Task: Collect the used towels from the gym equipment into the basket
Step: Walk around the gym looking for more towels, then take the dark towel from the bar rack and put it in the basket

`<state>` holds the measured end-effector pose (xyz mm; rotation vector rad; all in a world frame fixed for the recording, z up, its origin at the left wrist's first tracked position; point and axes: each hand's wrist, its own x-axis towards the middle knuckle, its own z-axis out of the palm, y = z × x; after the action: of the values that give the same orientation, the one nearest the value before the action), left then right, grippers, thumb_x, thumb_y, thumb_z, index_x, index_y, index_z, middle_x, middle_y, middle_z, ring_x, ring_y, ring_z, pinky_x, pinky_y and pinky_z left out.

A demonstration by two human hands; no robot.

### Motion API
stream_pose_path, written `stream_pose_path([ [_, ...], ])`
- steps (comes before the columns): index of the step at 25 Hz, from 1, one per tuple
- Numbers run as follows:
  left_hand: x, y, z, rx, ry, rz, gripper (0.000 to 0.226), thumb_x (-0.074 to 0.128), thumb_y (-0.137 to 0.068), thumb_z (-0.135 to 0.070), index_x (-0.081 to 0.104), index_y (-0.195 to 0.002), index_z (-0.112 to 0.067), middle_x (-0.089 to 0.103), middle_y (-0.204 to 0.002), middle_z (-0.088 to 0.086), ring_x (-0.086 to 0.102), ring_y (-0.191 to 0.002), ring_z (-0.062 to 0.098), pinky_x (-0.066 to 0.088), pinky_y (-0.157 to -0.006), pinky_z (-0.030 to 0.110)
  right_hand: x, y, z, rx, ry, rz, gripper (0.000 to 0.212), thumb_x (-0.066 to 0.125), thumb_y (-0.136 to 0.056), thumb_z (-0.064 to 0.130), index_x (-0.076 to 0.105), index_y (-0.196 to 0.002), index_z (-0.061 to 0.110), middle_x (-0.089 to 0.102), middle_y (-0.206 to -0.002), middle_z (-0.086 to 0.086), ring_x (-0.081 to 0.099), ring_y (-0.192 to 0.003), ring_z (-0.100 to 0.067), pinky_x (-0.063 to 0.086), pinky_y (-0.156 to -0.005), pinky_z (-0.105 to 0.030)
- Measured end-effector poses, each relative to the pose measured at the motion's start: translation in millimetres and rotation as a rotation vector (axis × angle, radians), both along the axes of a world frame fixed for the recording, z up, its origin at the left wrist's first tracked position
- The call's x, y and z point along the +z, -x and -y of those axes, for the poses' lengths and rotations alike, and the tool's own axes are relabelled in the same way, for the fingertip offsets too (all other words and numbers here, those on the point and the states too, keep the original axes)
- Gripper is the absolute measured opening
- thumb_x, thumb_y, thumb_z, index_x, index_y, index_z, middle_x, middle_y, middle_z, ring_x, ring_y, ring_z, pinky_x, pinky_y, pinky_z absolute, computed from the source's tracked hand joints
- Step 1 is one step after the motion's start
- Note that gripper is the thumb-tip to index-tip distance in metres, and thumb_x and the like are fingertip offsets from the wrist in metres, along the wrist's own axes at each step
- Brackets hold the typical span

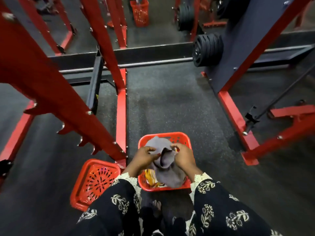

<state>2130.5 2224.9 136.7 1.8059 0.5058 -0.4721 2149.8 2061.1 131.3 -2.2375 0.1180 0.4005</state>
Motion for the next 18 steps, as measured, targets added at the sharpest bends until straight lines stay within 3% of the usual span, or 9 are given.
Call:
stream_pose_path([
  [2,-12,-15,-6,0.005,-0.074,-0.049,0.031,0.068,-0.087,-0.014,0.062,-0.117,-0.012,0.064,-0.098,0.011,0.054,-0.072,0.015,0.039,-0.05,0.023,-11,-8,3,-0.08,0.046,-0.054,0.037,0.055,-0.084,0.001,0.07,-0.114,0.016,0.071,-0.117,-0.007,0.064,-0.11,-0.024,0.04,-0.09,-0.024],
  [5,-21,-32,-9,0.034,-0.052,-0.043,0.028,0.064,-0.089,-0.008,0.064,-0.116,-0.002,0.063,-0.092,0.013,0.051,-0.077,0.017,0.037,-0.056,0.025,-21,-17,5,-0.156,0.07,-0.123,0.032,0.057,-0.089,0.008,0.068,-0.119,0.014,0.069,-0.121,-0.009,0.062,-0.115,-0.026,0.043,-0.095,-0.028],
  [9,-26,-51,-12,-0.042,-0.023,-0.079,0.016,0.061,-0.091,-0.009,0.067,-0.105,-0.011,0.06,-0.079,0.005,0.048,-0.063,0.013,0.035,-0.042,0.016,-25,-22,2,-0.263,0.048,-0.146,0.03,0.057,-0.091,0.012,0.067,-0.119,0.013,0.069,-0.12,-0.011,0.062,-0.113,-0.027,0.044,-0.092,-0.028],
  [11,-26,-57,-9,-0.076,-0.011,-0.09,0.015,0.059,-0.092,-0.01,0.067,-0.104,-0.017,0.058,-0.073,0.003,0.046,-0.06,0.012,0.033,-0.043,0.017,-27,-21,2,-0.296,0.029,-0.142,0.029,0.058,-0.09,0.012,0.068,-0.117,0.013,0.07,-0.119,-0.009,0.063,-0.111,-0.025,0.042,-0.089,-0.024],
  [14,-18,-64,5,-0.101,0.015,-0.082,0.019,0.059,-0.093,-0.009,0.063,-0.111,-0.01,0.057,-0.076,0.002,0.045,-0.053,0.01,0.033,-0.04,0.016,-24,-19,7,-0.434,-0.095,-0.134,0.026,0.059,-0.088,0.009,0.07,-0.112,0.012,0.072,-0.113,-0.007,0.065,-0.101,-0.017,0.037,-0.077,-0.012],
  [15,-13,-65,13,-0.111,0.036,-0.067,0.021,0.059,-0.092,-0.008,0.062,-0.113,-0.009,0.058,-0.078,0.001,0.047,-0.05,0.007,0.035,-0.04,0.016,-19,-18,11,-0.5,-0.158,-0.131,0.026,0.06,-0.088,0.008,0.071,-0.11,0.012,0.072,-0.111,-0.007,0.065,-0.096,-0.015,0.04,-0.08,-0.012],
  [18,12,-65,48,-0.195,0.09,-0.003,0.018,0.056,-0.094,-0.008,0.062,-0.11,-0.012,0.058,-0.072,0.0,0.05,-0.052,0.007,0.037,-0.038,0.012,0,-5,35,-0.722,-0.372,-0.105,0.023,0.059,-0.087,0.008,0.071,-0.105,0.017,0.074,-0.102,-0.005,0.068,-0.096,-0.02,0.052,-0.096,-0.037],
])
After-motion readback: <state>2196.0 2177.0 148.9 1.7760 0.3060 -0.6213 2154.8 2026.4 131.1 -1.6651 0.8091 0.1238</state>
